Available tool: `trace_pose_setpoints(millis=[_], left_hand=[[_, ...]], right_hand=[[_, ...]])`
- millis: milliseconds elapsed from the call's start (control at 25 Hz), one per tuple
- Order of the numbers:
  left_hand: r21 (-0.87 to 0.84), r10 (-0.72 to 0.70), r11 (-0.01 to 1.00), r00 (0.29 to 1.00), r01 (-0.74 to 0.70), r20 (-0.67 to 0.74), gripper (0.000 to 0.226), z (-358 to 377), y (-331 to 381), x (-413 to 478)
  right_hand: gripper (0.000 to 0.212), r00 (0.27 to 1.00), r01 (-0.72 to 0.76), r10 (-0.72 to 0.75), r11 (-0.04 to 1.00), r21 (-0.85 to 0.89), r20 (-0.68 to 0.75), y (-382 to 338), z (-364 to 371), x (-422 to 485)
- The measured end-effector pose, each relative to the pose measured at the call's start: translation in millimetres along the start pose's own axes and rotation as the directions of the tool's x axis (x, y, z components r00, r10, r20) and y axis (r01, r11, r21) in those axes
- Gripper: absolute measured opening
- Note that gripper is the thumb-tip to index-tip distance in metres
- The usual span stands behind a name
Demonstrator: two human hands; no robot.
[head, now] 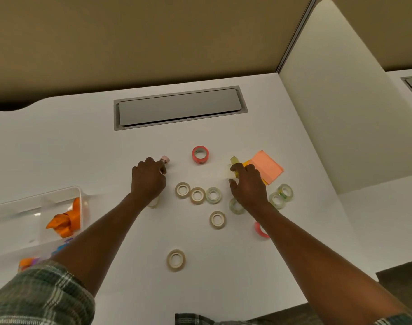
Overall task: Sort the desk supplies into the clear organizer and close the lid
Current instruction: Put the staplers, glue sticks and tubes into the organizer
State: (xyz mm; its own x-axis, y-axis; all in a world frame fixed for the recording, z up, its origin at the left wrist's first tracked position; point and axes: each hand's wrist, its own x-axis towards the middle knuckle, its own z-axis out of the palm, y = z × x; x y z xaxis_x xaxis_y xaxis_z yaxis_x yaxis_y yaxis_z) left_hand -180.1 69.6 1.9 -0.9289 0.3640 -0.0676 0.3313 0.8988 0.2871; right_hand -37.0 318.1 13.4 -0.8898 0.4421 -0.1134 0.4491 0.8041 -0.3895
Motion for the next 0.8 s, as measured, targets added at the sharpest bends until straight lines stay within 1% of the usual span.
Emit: trace_pose_setpoints(millis=[80, 160, 200, 240, 320, 360, 400, 440, 520, 560, 680, 800], left_hand=[[-0.224, -0.106, 0.968, 0.994, 0.11, 0.03, 0.021, -3, -1, -19], [-0.443, -0.22, 0.866, 0.972, 0.234, 0.084, 0.02, -6, -3, -42], [-0.535, -0.272, 0.792, 0.954, 0.294, 0.123, 0.019, -8, -3, -55], [-0.625, -0.317, 0.697, 0.932, 0.353, 0.174, 0.017, -9, -3, -67], [-0.78, -0.378, 0.448, 0.883, 0.436, 0.277, 0.013, -16, -5, -94], [-0.824, -0.398, 0.336, 0.862, 0.456, 0.315, 0.014, -20, -6, -107], [-0.846, -0.406, 0.254, 0.846, 0.469, 0.347, 0.019, -24, -8, -120], [-0.855, -0.398, 0.2, 0.837, 0.478, 0.375, 0.026, -28, -10, -133], [-0.863, -0.358, 0.132, 0.835, 0.488, 0.418, 0.042, -38, -20, -157], [-0.863, -0.342, 0.108, 0.834, 0.493, 0.433, 0.047, -42, -26, -168], [-0.863, -0.343, 0.049, 0.82, 0.502, 0.458, 0.045, -55, -54, -195], [-0.852, -0.385, -0.035, 0.779, 0.523, 0.494, 0.036, -66, -89, -218]], right_hand=[[0.036, 0.999, 0.012, -0.01, 0.999, 0.043, -0.045, -11, -4, -16], [0.035, 0.997, 0.025, -0.018, 0.995, 0.1, -0.075, -24, -6, -33], [0.035, 0.997, 0.027, -0.016, 0.989, 0.142, -0.079, -32, -7, -41], [0.033, 0.997, 0.025, -0.011, 0.981, 0.192, -0.075, -41, -7, -49], [0.029, 0.998, 0.024, -0.008, 0.954, 0.3, -0.054, -64, -4, -64], [0.026, 0.999, 0.024, -0.01, 0.934, 0.357, -0.04, -75, -2, -71], [0.024, 0.999, 0.031, -0.023, 0.911, 0.411, -0.023, -87, 1, -78], [0.023, 0.999, 0.049, -0.049, 0.886, 0.461, -0.013, -99, 5, -85], [0.025, 0.994, 0.083, -0.11, 0.833, 0.547, 0.017, -126, 15, -99], [0.026, 0.99, 0.067, -0.125, 0.804, 0.591, 0.058, -139, 20, -105], [0.023, 0.956, -0.052, -0.166, 0.714, 0.698, 0.242, -182, 36, -120], [0.028, 0.913, -0.098, -0.224, 0.692, 0.715, 0.342, -223, 53, -135]])
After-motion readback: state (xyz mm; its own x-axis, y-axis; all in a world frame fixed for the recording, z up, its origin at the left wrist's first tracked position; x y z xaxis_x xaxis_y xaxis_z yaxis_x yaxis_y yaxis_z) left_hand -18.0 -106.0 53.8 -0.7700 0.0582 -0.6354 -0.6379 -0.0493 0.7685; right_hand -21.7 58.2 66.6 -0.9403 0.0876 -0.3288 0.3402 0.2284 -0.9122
